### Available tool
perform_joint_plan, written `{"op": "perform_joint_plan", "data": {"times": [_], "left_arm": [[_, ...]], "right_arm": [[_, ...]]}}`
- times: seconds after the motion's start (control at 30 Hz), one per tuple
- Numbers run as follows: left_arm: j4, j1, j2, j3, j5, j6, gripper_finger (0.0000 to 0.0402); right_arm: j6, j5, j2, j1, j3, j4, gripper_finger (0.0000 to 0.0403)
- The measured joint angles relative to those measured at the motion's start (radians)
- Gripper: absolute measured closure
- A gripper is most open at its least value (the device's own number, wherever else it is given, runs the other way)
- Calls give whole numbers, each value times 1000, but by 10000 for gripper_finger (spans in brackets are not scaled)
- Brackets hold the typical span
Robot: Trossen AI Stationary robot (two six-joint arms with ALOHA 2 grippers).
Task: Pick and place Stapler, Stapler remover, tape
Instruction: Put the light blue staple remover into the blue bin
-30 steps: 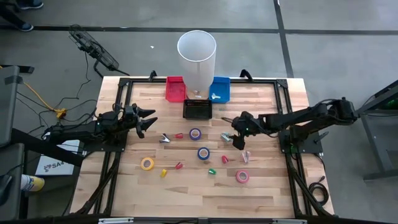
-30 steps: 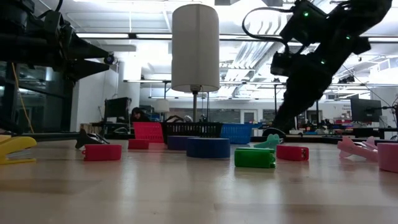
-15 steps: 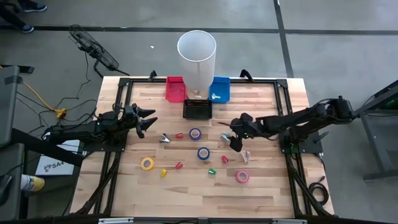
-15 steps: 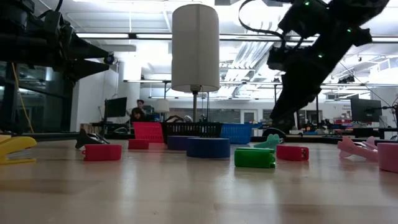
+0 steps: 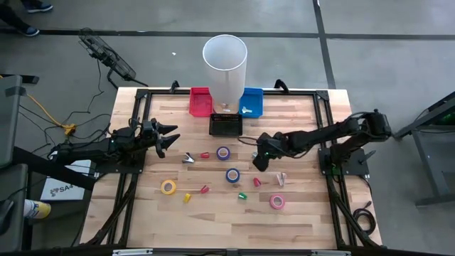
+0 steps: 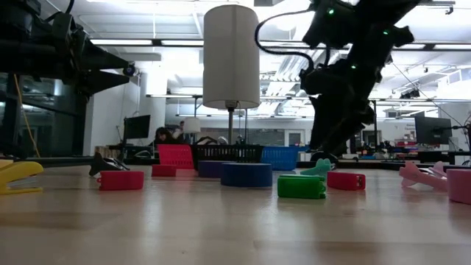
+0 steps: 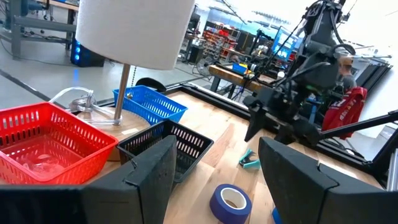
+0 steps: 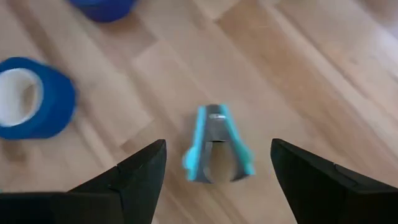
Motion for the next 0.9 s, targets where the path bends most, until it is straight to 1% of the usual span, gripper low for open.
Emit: {"op": "perform_joint_plan", "data": {"times": [0.13, 0.3, 0.57, 0.73, 0.9], "left_arm": [[0, 0, 0, 0, 0, 0, 176], [0, 0, 0, 0, 0, 0, 176], [0, 0, 0, 0, 0, 0, 176], [0, 0, 0, 0, 0, 0, 176], [0, 0, 0, 0, 0, 0, 176]], "right_arm": [[10, -32, 5, -23, 69, -79, 123], [-17, -86, 62, -44, 141, -214, 123], [-108, -189, 192, -82, 256, -236, 123], [-122, -222, 267, -96, 328, -311, 123], [-146, -268, 332, -105, 383, -332, 123]]}}
